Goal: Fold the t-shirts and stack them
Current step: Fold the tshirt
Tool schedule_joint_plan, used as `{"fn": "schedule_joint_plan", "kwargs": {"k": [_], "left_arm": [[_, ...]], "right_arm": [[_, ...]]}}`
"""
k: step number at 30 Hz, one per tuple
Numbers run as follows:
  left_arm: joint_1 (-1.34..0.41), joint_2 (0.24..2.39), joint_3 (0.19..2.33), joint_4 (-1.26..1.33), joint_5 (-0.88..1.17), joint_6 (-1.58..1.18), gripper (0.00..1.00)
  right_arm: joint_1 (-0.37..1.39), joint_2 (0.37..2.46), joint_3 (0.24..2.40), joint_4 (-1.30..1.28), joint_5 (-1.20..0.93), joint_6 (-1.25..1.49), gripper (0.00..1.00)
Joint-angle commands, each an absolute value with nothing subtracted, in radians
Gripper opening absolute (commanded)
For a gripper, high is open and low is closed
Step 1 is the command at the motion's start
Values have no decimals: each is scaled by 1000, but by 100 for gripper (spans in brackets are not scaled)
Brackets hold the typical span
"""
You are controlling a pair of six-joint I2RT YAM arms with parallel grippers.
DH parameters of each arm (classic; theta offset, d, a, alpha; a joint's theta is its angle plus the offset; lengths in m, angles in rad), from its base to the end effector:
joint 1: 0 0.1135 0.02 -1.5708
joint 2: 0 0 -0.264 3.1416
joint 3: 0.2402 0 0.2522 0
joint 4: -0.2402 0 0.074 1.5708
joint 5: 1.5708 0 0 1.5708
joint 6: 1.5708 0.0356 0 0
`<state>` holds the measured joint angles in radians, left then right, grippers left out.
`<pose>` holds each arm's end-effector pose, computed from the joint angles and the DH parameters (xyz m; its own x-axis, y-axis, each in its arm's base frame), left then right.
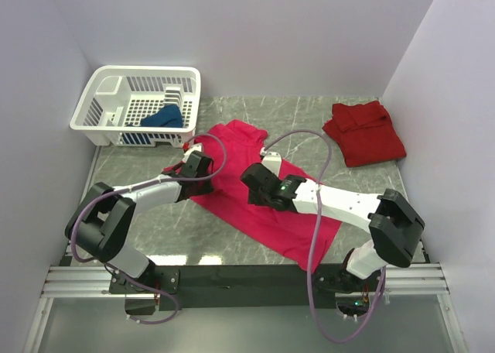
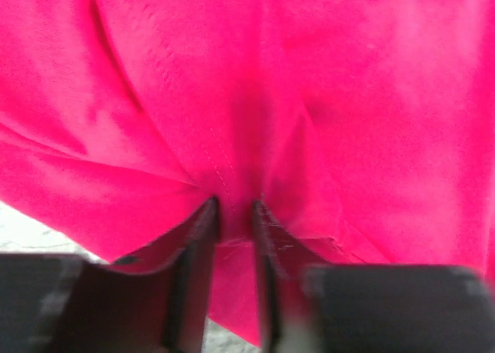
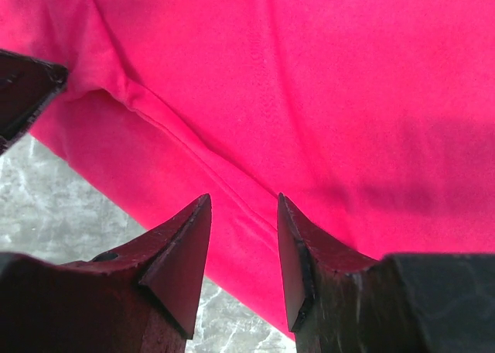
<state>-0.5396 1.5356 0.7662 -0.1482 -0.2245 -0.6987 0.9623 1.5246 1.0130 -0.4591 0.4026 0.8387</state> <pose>0.2567 -0.1445 0.1637 -0.7692 -0.2703 -0.5790 -0.1436 0.9561 -0.2555 0.1893 0.2473 0.2215 -0.7827 0.0736 -0.6180 -0.0692 0.9765 0.2039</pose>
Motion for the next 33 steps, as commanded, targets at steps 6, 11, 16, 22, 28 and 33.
{"fn": "schedule_joint_plan", "kwargs": {"k": [6,11,16,22,28,33], "left_arm": [[-580,1560,831,-127,-206,-716,7],[-597,1608,937,-155,-230,-693,2],[-601,1686,1055,-175,-227,-669,2],[-629,1779,1160,-169,-192,-644,35],[-664,1833,1244,-153,-150,-631,59],[-666,1795,1270,-196,-225,-615,73]], "right_arm": [[965,1450,1002,-463,453,830,47],[965,1439,982,-460,453,831,47],[962,1420,960,-466,462,844,47],[962,1379,930,-486,482,865,47],[960,1341,899,-503,500,882,47],[960,1356,914,-488,500,847,47]]}}
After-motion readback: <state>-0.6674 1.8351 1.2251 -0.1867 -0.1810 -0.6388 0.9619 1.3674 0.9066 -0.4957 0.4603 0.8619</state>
